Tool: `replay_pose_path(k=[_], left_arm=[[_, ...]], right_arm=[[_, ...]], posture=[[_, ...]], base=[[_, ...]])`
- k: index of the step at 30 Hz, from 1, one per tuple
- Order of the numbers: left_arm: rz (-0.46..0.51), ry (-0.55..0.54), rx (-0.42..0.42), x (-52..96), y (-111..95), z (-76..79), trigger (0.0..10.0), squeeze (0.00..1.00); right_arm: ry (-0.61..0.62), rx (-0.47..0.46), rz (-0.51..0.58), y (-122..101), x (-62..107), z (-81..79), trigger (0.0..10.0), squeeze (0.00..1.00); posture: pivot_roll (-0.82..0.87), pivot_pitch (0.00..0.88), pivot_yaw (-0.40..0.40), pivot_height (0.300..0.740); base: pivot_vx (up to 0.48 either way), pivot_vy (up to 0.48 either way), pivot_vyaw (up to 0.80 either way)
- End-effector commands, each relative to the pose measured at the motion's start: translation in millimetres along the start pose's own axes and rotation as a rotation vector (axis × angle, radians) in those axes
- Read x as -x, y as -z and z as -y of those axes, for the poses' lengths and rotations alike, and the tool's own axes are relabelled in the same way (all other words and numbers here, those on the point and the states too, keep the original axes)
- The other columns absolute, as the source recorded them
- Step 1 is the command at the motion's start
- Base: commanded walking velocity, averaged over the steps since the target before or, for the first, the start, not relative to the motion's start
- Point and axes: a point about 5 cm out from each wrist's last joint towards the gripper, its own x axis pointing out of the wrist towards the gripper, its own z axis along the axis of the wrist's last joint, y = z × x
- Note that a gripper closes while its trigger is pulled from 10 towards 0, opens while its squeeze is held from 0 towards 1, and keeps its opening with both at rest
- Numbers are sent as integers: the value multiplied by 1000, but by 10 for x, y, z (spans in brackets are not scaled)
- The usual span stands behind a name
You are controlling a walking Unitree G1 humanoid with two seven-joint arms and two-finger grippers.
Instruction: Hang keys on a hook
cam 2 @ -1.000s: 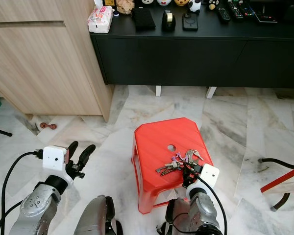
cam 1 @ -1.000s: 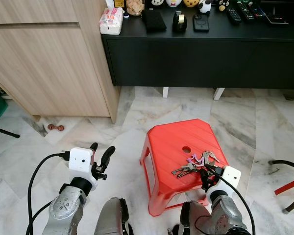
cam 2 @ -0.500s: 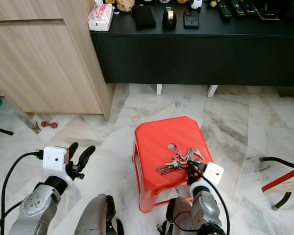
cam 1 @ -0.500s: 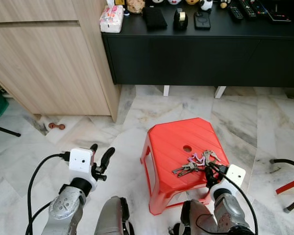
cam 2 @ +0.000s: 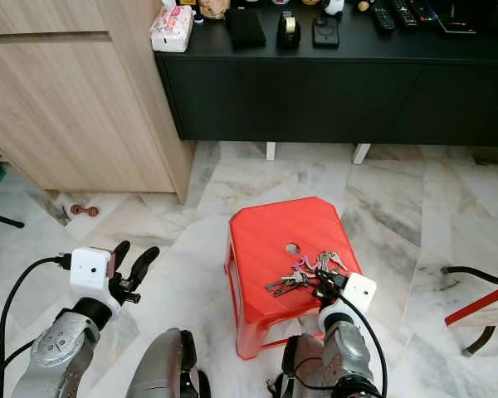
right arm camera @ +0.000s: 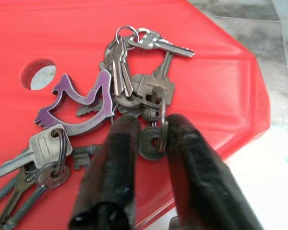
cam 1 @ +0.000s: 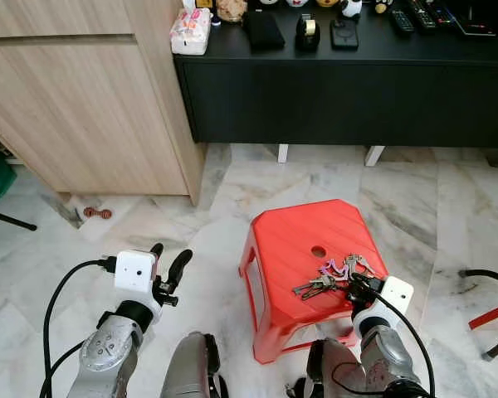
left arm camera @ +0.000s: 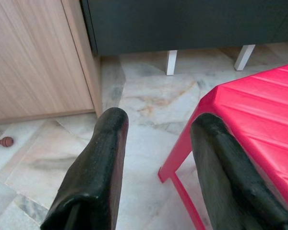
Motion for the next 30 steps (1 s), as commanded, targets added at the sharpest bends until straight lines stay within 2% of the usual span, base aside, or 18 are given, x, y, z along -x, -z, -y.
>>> replay_pose_path(k=[1,16,20,22,25,30], left_arm=[[-13,-6,-1,29,12,-31,10000,0],[-23,-28,17,-14,68,-52,10000,0],[-36,-76,39,-55,152,-127,10000,0],[-53,-115,41,-52,225,-202,10000,0],[-70,-142,50,-59,293,-252,10000,0],[-124,-186,55,-66,480,-363,10000,0]], right_arm=[[17,-16,-23,69,27,34,0,0],[23,-14,-23,73,37,79,0,0],[-6,15,28,-22,15,52,0,0],[-62,54,90,-90,17,-12,0,0],[-103,60,130,-113,37,-53,0,0],[-152,125,199,-138,108,-55,0,0]], posture=[[205,223,11,627],[206,189,7,627],[205,149,0,627],[193,121,0,627],[183,92,3,627],[171,38,4,627]], base=[[0,0,0],[0,0,0],[0,0,0],[0,0,0],[0,0,0],[0,0,0]])
